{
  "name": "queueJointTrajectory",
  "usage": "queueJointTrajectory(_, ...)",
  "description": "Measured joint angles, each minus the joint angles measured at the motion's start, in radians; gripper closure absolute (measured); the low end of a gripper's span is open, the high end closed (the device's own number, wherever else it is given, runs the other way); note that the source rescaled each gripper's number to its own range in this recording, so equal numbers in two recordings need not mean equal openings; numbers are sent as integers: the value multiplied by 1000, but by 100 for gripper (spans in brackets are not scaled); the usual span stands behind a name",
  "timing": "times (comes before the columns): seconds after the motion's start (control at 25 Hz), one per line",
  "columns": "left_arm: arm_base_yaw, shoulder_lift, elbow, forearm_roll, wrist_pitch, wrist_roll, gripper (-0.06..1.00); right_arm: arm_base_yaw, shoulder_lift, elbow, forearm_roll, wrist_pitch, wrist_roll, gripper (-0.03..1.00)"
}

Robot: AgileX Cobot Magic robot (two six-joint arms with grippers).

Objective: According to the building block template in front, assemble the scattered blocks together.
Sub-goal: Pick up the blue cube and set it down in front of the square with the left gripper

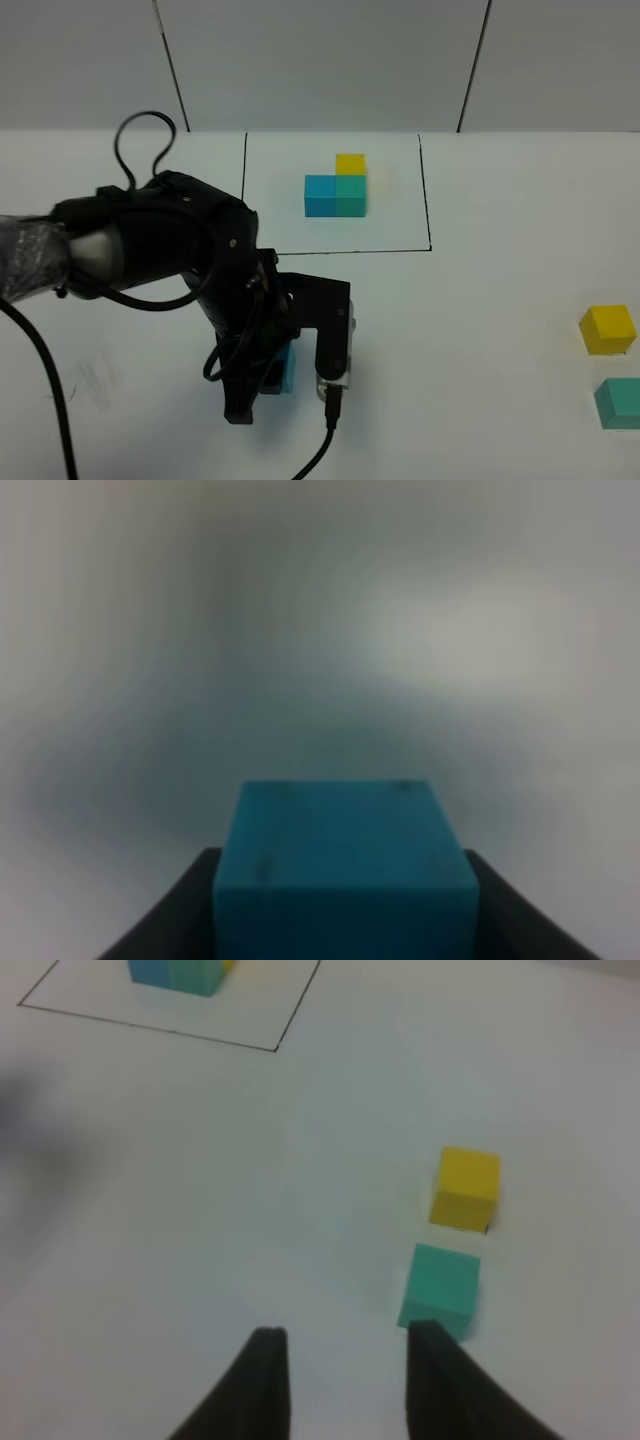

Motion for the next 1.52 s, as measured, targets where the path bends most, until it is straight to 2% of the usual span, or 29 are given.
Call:
queueJointTrajectory(0.12,-19,54,-4,3,-42,-3,94,0,0,0,0,0,0,86)
queueJointTrajectory(0.6,-26,208,-174,7,6,-56,94,0,0,0,0,0,0,86)
queueJointTrajectory(0.92,-24,214,-180,78,9,-51,94,0,0,0,0,0,0,86)
queueJointTrajectory(1.32,-7,220,-180,78,-6,-56,94,0,0,0,0,0,0,86)
queueJointTrajectory(1.52,-7,238,-191,53,-1,-56,94,0,0,0,0,0,0,86)
